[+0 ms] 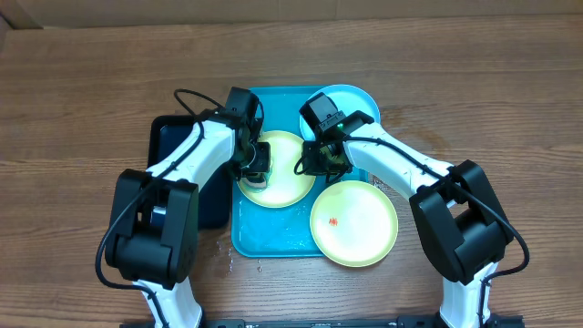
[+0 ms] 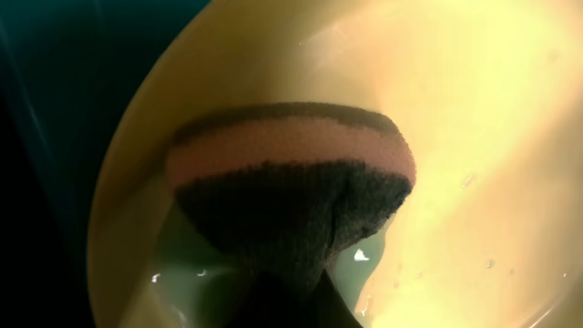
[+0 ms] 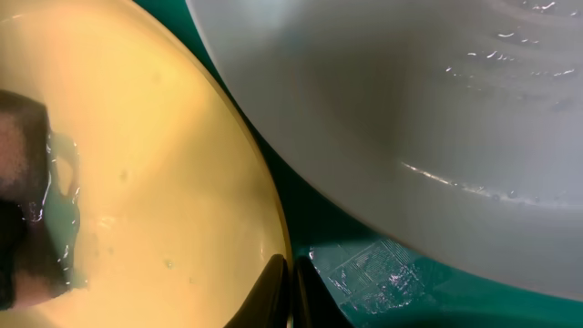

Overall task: Clean dirty plates on tray and stack at the side
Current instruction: 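Scrub the left yellow plate with the sponge in the left gripper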

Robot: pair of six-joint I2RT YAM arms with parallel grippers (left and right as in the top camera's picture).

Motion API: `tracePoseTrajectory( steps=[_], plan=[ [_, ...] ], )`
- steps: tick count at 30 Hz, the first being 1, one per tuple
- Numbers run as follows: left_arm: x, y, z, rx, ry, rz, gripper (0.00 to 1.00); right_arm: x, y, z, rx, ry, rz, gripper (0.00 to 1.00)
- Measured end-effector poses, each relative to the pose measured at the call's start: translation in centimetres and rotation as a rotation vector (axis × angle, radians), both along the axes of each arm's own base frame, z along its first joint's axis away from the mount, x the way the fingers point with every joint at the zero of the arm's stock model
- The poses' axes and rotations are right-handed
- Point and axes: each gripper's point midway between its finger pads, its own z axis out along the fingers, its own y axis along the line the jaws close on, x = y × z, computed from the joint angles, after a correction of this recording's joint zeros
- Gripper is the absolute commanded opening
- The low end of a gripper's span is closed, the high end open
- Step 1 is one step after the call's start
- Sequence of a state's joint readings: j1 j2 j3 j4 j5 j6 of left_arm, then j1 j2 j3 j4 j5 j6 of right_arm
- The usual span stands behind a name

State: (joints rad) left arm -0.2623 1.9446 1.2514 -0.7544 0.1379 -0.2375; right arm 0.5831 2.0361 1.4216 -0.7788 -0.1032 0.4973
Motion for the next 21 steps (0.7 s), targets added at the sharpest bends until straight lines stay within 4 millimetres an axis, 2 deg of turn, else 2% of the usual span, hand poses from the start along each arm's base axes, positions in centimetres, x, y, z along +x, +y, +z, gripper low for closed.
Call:
tracePoseTrajectory(
  steps=[10,17,21],
  plan=[
    [-0.2,-1.0,0.0,-0.088,0.002,0.023,0.04,0.0,-0.1,0.0,-0.004,-0.002,-0.001,0.04],
    [-1.4,-4.3,0.5,-0.286,0.062,-0.008,0.04,0.0,0.0,0.0,-0.002,-0.001,-0.001,0.04],
    [-2.6,-5.3,1.3,-0.347,0.145,-0.007,0.04,0.0,0.1,0.0,0.004,0.002,0.001,0.04]
  ],
)
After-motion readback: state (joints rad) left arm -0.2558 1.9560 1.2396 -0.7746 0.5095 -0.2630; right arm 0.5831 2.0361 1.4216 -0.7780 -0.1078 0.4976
